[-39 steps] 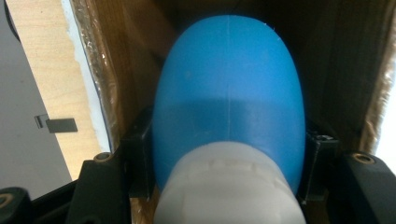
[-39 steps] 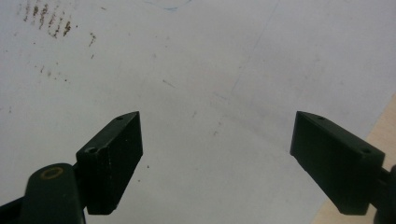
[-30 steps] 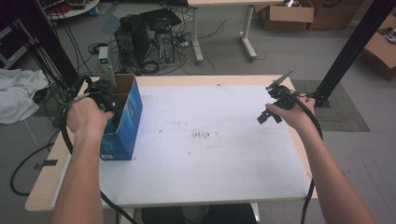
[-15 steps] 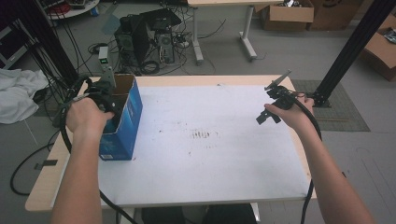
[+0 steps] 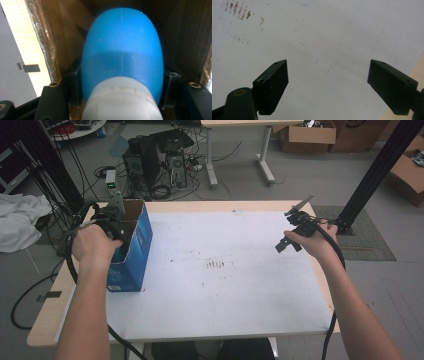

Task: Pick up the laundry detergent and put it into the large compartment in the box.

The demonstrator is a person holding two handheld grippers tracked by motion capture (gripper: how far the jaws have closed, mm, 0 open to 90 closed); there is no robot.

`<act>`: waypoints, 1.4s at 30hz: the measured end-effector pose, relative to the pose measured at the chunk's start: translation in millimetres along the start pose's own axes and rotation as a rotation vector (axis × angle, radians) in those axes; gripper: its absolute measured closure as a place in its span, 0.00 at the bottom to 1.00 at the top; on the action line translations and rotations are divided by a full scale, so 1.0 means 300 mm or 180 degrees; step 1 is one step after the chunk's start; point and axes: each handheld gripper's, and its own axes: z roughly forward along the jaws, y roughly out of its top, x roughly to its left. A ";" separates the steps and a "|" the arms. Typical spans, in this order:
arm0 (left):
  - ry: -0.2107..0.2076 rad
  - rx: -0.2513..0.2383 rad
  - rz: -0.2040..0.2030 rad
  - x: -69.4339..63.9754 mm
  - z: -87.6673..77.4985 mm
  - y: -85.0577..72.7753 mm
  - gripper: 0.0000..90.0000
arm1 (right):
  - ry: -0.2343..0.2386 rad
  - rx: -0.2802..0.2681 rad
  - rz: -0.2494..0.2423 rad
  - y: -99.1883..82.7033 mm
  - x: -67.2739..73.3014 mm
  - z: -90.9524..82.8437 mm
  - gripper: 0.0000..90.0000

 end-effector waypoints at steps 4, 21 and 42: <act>0.0017 0.0000 0.0013 0.002 -0.002 0.001 0.42 | 0.0008 0.0005 0.0000 0.000 0.001 0.001 0.19; 0.0106 0.0011 0.0079 -0.012 -0.041 -0.006 0.31 | 0.0014 -0.0013 -0.0005 -0.001 0.004 -0.009 0.19; 0.0254 -0.0313 0.0374 -0.082 -0.259 -0.064 0.23 | 0.0018 -0.0013 -0.0022 0.008 0.026 -0.014 0.19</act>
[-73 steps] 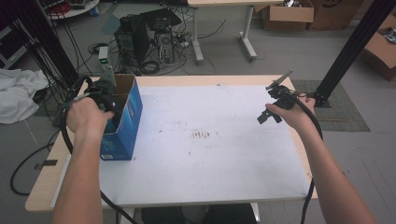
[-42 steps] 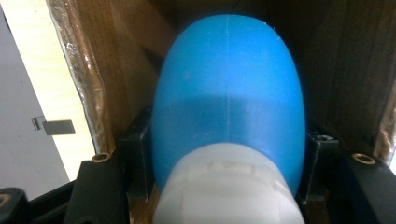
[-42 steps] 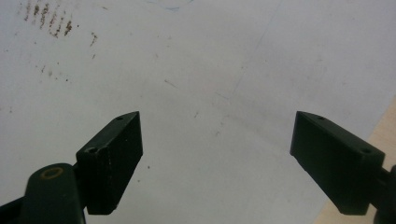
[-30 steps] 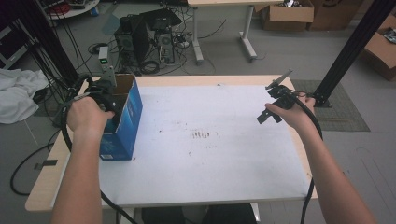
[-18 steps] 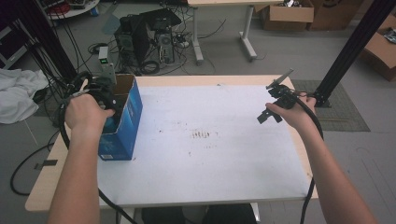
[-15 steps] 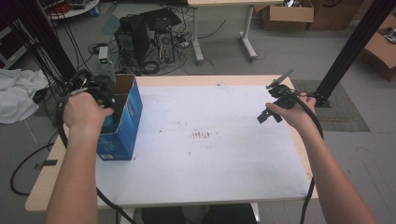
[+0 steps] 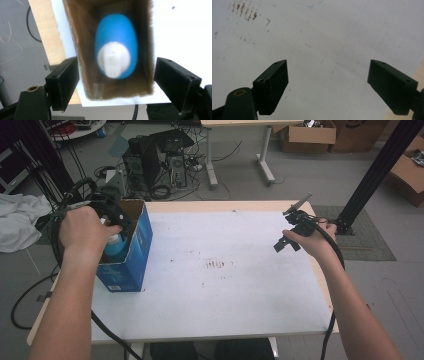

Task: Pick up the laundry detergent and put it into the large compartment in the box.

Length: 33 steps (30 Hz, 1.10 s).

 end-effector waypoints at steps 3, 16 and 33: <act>-0.0005 -0.0068 0.0086 -0.035 -0.026 0.001 0.19 | -0.0002 -0.0004 0.0003 0.002 0.006 -0.006 0.19; -0.0158 -0.0204 0.0774 -0.278 -0.043 0.005 0.18 | -0.0020 -0.0024 -0.0005 0.003 0.023 -0.027 0.19; -0.0419 -0.0191 0.1426 -0.520 0.078 0.016 0.17 | -0.0019 0.0000 -0.0003 0.013 0.021 -0.023 0.19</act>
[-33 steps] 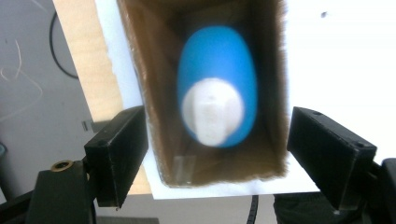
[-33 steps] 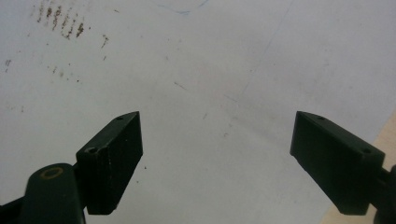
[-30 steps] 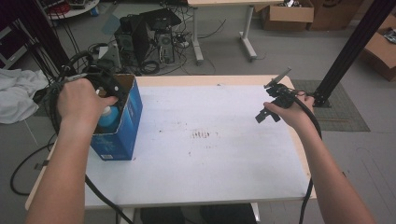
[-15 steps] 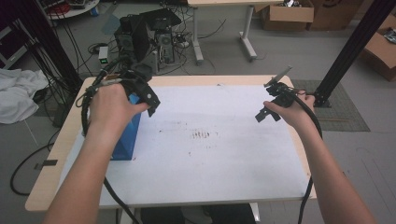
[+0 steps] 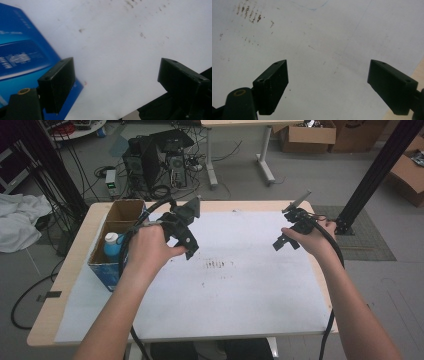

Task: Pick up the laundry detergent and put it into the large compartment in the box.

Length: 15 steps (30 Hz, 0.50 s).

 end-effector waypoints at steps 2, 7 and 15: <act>-0.0026 0.0002 0.0041 -0.011 0.019 0.009 0.17 | -0.0002 -0.0003 0.0009 0.001 0.000 0.000 0.19; -0.0135 0.0001 0.0096 -0.035 0.055 0.028 0.17 | -0.0008 0.0007 -0.0001 0.001 0.000 -0.001 0.19; -0.0125 0.0020 0.0135 -0.052 0.075 0.045 0.17 | -0.0013 -0.0003 0.0006 0.000 -0.006 -0.006 0.19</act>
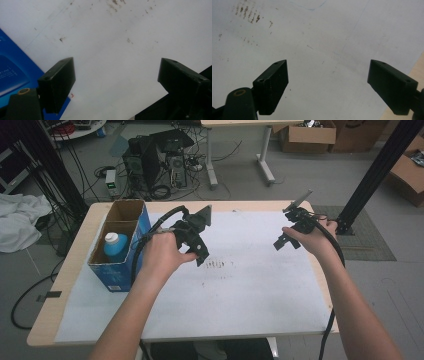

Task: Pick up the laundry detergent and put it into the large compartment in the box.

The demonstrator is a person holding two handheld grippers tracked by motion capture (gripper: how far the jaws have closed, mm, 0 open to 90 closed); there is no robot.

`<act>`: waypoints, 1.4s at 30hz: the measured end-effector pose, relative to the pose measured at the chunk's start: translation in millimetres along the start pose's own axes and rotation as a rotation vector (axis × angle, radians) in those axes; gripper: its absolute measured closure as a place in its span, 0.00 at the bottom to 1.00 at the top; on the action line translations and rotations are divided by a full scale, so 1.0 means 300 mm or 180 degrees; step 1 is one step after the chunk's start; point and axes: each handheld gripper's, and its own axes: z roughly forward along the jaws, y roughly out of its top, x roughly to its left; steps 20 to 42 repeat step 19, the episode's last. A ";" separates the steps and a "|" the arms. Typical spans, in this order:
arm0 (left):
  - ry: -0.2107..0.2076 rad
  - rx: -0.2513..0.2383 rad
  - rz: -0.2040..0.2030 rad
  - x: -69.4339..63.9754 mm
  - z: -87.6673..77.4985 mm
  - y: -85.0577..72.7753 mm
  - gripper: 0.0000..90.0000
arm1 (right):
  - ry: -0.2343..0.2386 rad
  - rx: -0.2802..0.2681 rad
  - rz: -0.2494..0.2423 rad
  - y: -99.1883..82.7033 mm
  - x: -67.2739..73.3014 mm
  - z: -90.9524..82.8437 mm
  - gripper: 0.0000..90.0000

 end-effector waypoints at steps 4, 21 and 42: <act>0.0010 0.0020 -0.0007 -0.002 0.003 0.002 0.17 | 0.0003 -0.0001 0.0005 0.001 0.001 -0.001 0.19; 0.0023 0.0020 0.0002 -0.006 0.000 -0.002 0.17 | -0.0004 -0.0008 -0.0005 -0.004 0.010 -0.007 0.19; 0.0023 0.0020 0.0002 -0.006 0.000 -0.002 0.17 | -0.0004 -0.0008 -0.0005 -0.004 0.010 -0.007 0.19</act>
